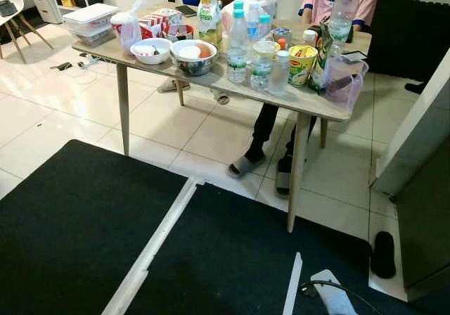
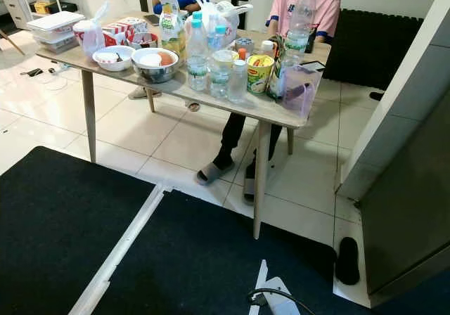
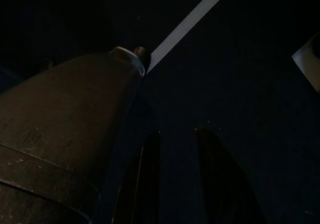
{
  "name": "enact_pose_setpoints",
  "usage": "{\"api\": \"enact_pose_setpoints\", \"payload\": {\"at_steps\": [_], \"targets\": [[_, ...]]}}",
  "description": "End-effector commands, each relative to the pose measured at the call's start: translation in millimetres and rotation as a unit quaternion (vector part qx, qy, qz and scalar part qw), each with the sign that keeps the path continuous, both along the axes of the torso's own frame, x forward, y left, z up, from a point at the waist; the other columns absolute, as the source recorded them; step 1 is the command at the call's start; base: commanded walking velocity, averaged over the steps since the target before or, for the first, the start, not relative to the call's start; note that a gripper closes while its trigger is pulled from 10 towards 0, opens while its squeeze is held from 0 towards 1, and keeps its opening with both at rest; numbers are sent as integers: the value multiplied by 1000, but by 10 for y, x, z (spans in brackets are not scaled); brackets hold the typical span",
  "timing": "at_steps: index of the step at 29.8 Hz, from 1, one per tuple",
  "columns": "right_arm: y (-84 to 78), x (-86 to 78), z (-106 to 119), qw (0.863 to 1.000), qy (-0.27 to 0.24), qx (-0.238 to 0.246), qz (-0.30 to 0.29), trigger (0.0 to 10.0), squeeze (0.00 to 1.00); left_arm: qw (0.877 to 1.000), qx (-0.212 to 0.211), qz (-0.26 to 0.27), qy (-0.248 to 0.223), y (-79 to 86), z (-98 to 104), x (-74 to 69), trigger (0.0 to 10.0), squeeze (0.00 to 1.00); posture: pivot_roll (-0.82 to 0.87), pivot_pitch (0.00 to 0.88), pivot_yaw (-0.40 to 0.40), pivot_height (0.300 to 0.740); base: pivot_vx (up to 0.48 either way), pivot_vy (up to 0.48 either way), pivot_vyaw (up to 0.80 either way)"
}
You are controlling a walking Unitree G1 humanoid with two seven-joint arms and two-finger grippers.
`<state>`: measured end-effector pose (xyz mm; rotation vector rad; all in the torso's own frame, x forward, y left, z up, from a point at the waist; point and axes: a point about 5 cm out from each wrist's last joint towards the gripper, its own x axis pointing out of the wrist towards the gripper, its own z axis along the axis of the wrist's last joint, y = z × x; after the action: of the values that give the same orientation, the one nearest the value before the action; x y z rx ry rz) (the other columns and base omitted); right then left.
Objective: Restocking fridge
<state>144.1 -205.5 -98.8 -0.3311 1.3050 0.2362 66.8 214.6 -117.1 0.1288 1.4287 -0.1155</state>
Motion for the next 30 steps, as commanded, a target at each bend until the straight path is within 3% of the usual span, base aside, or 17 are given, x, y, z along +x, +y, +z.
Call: {"api": "enact_pose_setpoints", "payload": {"at_steps": [1,23,30], "targets": [[-18,45,20,1000,-7,-2,-1,10000,0,998,-14,-4,-54,-60,49,292,10000,0,-11,0,17,740,0,0,0],[-18,32,15,1000,-9,2,-6,10000,0,998,-15,-15,-54,-57,53,302,10000,0,-15,0,19,740,0,0,0],[-12,37,15,1000,-15,7,-11,10000,0,998,-17,-19,-53,-58,54,304,10000,0,-15,0,19,740,285,0,0]]}}
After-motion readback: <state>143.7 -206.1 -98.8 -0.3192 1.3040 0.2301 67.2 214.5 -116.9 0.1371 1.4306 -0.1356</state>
